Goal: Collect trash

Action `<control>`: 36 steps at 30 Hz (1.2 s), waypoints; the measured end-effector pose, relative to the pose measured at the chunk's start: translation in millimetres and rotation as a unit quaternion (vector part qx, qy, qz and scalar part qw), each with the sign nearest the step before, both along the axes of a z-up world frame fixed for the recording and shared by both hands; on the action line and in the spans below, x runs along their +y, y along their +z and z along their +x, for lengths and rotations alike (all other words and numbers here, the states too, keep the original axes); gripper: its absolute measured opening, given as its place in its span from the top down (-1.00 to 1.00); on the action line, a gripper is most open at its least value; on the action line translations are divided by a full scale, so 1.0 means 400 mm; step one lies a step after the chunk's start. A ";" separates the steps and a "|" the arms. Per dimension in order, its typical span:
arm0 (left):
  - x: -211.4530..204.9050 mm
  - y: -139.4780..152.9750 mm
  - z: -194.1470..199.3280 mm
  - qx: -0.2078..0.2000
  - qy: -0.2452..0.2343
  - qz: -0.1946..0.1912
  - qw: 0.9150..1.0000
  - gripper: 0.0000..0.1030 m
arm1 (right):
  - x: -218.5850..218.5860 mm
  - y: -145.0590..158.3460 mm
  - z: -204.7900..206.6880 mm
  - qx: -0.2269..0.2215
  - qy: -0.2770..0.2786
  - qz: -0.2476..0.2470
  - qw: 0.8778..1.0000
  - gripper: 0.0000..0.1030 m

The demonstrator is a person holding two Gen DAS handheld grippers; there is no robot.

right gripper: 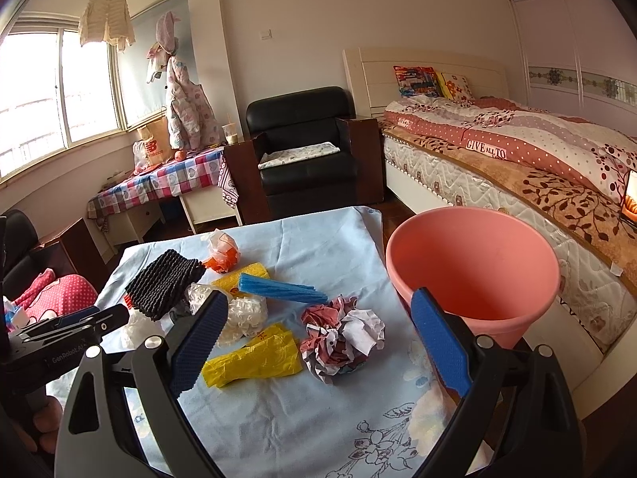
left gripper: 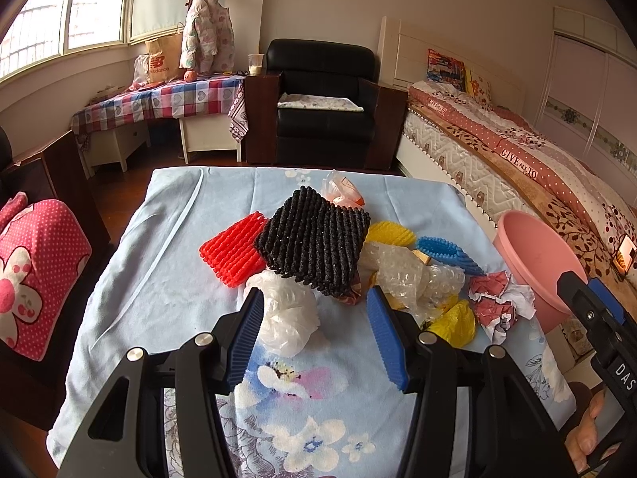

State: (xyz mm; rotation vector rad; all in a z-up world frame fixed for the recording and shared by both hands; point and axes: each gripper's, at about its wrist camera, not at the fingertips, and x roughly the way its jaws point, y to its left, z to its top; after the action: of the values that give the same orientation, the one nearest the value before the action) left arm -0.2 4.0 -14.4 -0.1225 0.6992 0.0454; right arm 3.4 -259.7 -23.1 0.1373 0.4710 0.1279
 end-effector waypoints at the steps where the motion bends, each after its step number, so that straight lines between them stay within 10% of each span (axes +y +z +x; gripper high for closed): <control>1: 0.001 -0.001 -0.001 0.000 0.000 0.000 1.000 -0.04 | 0.000 0.000 0.000 0.000 0.000 0.000 1.000 -0.82; 36: 0.127 -0.014 0.019 -0.002 -0.014 -0.052 0.999 -0.04 | -0.058 -0.065 0.034 0.041 -0.010 0.012 0.999 -0.81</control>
State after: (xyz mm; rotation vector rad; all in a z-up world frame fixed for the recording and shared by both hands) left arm 7.4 54.7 -20.2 -0.2119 0.6997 -0.0182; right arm 17.1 -282.8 -49.0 0.1712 0.5492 0.1095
